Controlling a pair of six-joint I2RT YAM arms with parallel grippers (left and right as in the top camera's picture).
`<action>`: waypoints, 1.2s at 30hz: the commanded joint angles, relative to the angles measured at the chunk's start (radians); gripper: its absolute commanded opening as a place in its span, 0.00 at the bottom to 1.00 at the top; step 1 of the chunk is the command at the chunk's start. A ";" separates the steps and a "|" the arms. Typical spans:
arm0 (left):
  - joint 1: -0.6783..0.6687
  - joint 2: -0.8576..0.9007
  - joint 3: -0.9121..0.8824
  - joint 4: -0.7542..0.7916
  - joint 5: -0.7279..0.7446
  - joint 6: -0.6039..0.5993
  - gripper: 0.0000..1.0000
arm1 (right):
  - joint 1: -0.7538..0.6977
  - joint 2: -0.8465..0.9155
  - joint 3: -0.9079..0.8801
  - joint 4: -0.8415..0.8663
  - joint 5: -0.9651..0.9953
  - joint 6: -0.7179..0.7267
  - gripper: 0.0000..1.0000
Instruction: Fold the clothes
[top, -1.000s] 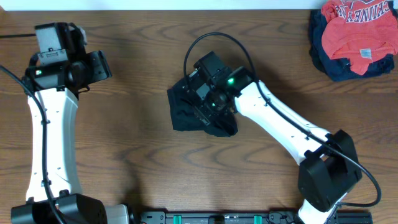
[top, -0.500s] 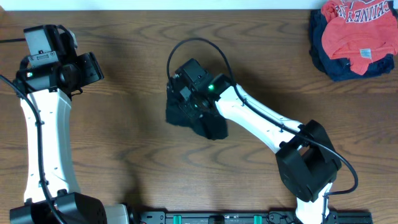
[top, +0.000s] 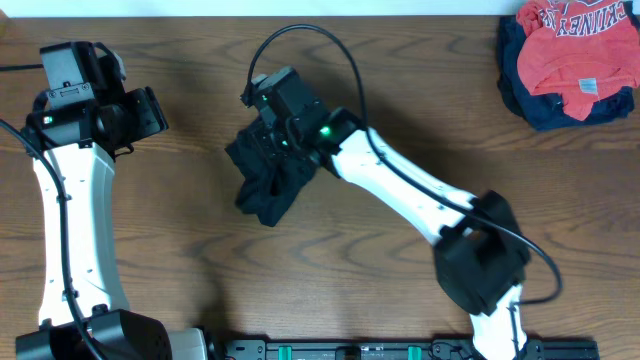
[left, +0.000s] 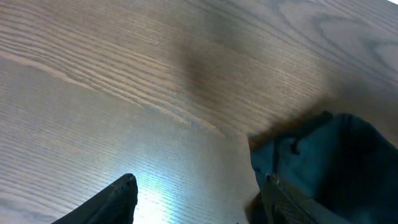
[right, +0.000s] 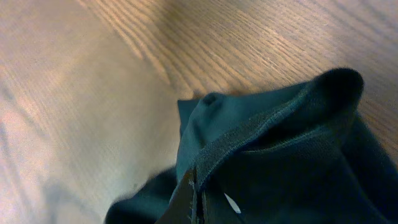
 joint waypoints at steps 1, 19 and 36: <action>0.005 0.008 0.008 -0.005 -0.001 0.006 0.66 | -0.001 0.049 0.005 0.060 0.008 0.078 0.01; 0.005 0.008 0.008 -0.013 -0.001 0.006 0.66 | -0.030 0.109 0.016 0.383 0.225 0.090 0.99; 0.004 0.008 0.008 -0.013 -0.002 0.006 0.66 | -0.192 0.034 0.046 0.131 -0.194 -0.343 0.94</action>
